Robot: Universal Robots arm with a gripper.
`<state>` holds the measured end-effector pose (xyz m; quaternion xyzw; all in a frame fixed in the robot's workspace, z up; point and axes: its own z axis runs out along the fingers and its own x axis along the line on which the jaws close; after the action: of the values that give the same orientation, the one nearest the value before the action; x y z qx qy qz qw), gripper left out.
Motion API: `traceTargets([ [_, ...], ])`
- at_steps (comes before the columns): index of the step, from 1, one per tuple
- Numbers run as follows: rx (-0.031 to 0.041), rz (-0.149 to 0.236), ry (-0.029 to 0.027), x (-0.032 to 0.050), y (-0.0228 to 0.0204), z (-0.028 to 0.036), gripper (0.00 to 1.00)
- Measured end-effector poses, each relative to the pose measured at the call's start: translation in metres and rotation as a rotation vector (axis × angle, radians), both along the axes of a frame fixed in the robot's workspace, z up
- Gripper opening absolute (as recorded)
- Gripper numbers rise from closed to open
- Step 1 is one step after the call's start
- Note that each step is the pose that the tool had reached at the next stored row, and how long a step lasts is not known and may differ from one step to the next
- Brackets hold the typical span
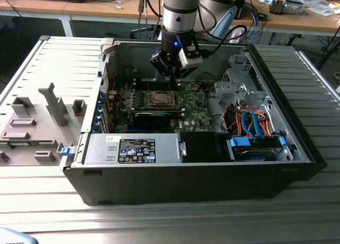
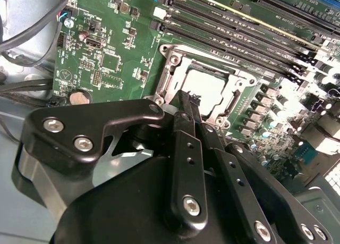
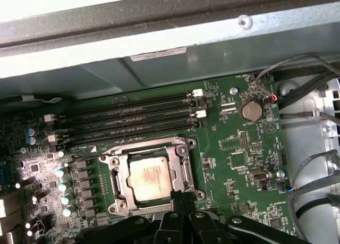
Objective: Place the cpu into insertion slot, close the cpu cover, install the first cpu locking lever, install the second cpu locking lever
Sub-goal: 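Install the first cpu locking lever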
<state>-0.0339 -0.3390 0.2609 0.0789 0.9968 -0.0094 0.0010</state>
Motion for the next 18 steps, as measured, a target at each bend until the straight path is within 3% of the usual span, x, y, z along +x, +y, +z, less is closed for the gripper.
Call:
traceTargets([
  [18,0.0000,0.027,0.0000,0.0000,0.0000,0.0000,0.11],
])
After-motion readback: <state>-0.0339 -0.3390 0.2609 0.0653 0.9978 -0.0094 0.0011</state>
